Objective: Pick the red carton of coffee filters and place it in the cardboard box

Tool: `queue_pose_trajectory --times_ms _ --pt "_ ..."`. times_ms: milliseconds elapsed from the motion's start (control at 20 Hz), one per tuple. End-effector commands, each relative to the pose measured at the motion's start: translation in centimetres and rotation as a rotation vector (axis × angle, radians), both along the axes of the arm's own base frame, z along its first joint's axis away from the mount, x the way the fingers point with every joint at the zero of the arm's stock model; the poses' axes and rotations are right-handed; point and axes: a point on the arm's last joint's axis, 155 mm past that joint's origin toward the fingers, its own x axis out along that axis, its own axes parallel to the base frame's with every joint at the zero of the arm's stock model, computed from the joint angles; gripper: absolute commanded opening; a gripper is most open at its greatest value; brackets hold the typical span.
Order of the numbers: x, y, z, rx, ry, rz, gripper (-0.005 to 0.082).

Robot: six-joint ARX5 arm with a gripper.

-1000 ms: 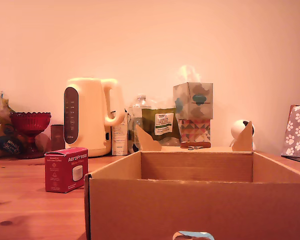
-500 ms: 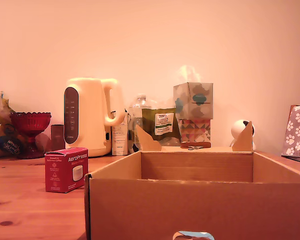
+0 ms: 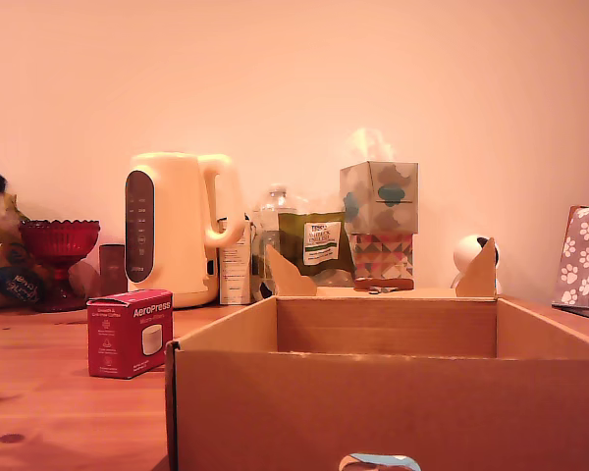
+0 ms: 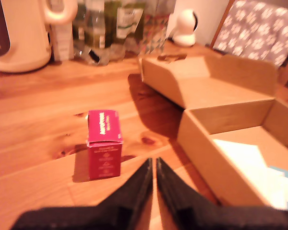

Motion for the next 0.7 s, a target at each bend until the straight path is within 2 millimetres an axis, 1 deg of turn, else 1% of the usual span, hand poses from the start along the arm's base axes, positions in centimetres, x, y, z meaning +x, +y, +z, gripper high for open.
queue_pose_trajectory --times_ms 0,50,100,150,450,650 --pt "0.5 -0.2 0.0 0.002 -0.028 -0.002 0.0394" --pt "0.9 -0.3 0.3 0.004 -0.047 -0.003 0.0615" --pt "1.3 -0.4 0.3 0.006 -0.055 -0.004 0.0760" --pt "1.6 -0.5 0.1 0.014 -0.056 -0.006 0.0786" --pt "4.2 -0.3 -1.5 0.043 -0.051 0.042 0.0780" --pt "6.0 -0.9 -2.5 0.073 -0.039 0.034 0.0780"
